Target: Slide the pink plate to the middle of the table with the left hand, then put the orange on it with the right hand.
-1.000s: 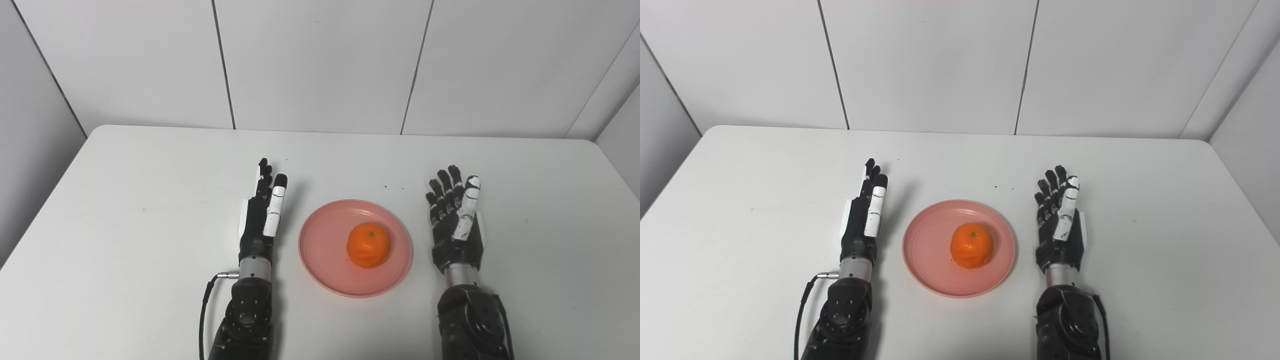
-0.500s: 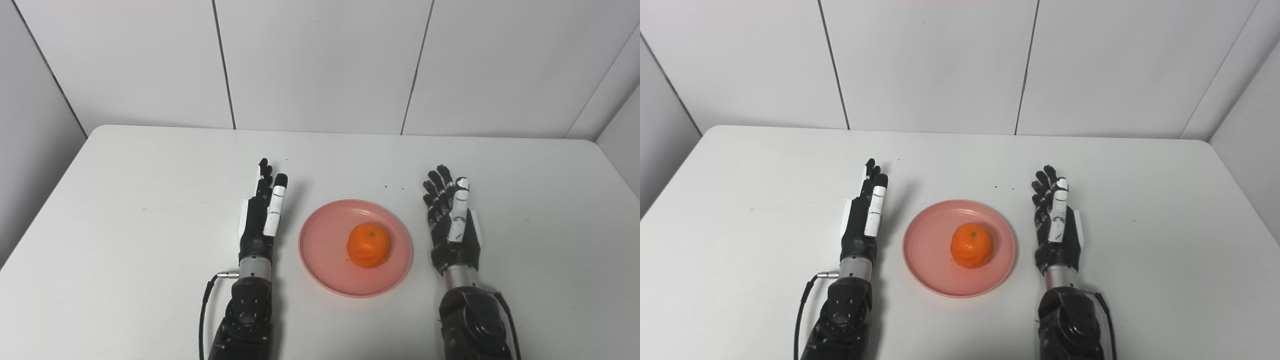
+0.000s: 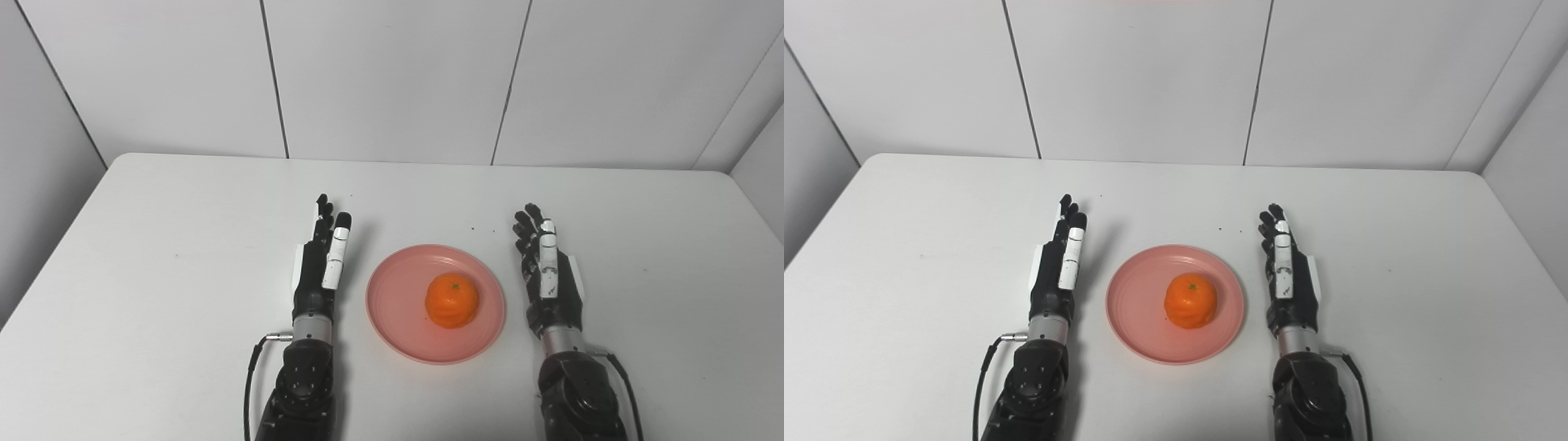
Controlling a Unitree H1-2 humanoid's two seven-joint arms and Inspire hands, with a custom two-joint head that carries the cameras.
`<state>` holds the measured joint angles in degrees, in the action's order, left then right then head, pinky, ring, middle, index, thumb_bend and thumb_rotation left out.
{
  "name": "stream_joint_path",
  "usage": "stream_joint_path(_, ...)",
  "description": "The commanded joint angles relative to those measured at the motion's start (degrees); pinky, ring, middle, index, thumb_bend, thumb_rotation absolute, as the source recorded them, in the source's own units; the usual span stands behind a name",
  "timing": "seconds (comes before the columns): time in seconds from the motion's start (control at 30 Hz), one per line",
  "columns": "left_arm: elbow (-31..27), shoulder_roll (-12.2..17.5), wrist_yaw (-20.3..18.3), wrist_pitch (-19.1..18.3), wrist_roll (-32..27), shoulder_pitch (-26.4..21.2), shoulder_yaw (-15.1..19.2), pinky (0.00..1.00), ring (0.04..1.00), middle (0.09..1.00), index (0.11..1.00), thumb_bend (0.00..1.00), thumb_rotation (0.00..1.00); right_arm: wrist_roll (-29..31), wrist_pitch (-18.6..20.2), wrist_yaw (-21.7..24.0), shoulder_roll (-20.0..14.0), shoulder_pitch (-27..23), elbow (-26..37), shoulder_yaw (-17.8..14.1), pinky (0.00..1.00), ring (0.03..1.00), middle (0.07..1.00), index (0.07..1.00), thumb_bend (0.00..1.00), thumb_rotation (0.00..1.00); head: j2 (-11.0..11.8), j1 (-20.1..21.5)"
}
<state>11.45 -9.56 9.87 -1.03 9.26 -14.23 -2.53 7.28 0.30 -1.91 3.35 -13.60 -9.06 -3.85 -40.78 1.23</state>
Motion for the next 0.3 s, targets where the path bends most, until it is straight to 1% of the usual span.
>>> stream_joint_path(0.0,0.88,-0.38,-0.23,-3.14,-0.61,0.96,0.15,1.0,1.0,1.0,1.0,0.83,1.0,-0.38,0.34,-0.22,-0.07,0.67,-1.83,-0.06,1.0,0.944,0.919,0.938,0.84,1.0,-0.02,-0.03)
stream_joint_path(0.27,1.18,-0.12,-0.13,-2.9,-0.26,0.71,0.05,1.0,1.0,1.0,1.0,0.81,1.0,-1.72,-0.13,-0.37,0.23,0.76,-2.13,-0.01,1.0,0.944,0.917,0.929,0.81,1.0,-0.06,-0.01)
